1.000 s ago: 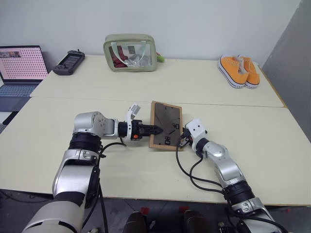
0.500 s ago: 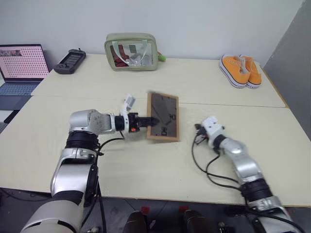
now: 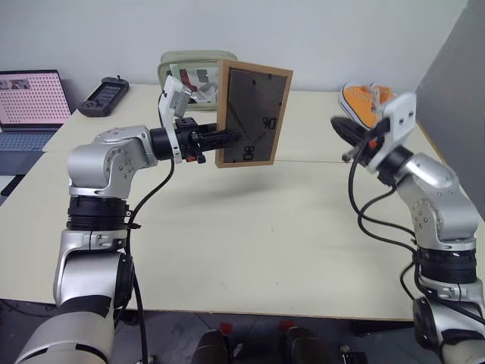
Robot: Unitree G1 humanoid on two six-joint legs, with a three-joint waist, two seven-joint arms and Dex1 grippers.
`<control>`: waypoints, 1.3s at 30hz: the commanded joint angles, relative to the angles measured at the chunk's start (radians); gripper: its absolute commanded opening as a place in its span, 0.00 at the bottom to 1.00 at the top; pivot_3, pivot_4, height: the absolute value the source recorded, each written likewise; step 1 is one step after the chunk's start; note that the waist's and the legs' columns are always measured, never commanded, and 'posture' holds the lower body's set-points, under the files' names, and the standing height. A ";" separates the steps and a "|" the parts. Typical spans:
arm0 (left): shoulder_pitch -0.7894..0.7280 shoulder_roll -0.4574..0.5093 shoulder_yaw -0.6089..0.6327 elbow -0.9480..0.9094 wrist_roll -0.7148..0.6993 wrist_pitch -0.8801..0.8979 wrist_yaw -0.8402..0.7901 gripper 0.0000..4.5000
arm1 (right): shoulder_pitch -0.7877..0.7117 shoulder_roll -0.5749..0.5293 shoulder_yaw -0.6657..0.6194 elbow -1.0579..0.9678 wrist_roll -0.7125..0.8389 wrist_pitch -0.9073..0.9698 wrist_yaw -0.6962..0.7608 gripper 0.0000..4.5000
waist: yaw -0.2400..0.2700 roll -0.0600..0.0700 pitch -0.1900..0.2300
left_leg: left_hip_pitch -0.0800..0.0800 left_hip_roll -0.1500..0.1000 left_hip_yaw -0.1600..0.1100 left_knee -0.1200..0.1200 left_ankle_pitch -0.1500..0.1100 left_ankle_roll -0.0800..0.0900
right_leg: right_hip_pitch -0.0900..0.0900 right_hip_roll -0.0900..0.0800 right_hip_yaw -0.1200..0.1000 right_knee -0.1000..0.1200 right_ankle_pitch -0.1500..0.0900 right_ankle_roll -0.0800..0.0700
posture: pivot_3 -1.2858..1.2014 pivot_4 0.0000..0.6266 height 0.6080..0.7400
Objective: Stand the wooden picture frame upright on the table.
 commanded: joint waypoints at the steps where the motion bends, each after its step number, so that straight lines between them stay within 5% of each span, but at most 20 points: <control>1: 0.016 0.014 0.013 -0.072 -0.024 -0.007 0.002 0.29 | -0.024 0.024 0.000 -0.114 0.070 0.081 -0.053 0.26 | 0.003 0.000 0.000 | 0.000 0.000 0.000 0.000 0.000 0.000 | 0.000 0.000 0.000 0.000 0.000 0.000 | 0.52 0.24 1.00; 5: 0.037 0.012 0.005 -0.092 -0.024 -0.012 0.004 0.29 | -0.017 0.060 0.051 -0.161 0.080 0.098 -0.070 0.47 | 0.005 0.000 0.000 | -0.001 0.000 0.000 0.000 0.000 0.000 | -0.001 0.000 0.000 0.000 0.000 0.000 | 0.52 0.24 1.00; 26: 0.049 -0.011 -0.031 -0.148 -0.048 0.001 -0.001 0.29 | -0.087 0.180 0.185 0.016 0.027 -0.015 -0.043 0.47 | 0.001 0.000 0.000 | -0.005 0.000 0.000 0.001 0.000 0.000 | -0.006 0.000 -0.001 0.002 0.000 0.000 | 0.52 0.24 1.00; 39: -0.038 -0.039 -0.054 0.127 0.055 -0.133 -0.007 0.29 | -0.074 0.174 0.120 -0.174 0.118 0.117 -0.117 0.47 | 0.003 0.000 0.000 | -0.006 0.000 -0.001 0.001 0.000 0.001 | -0.007 0.000 -0.001 0.002 0.000 0.000 | 0.52 0.24 1.00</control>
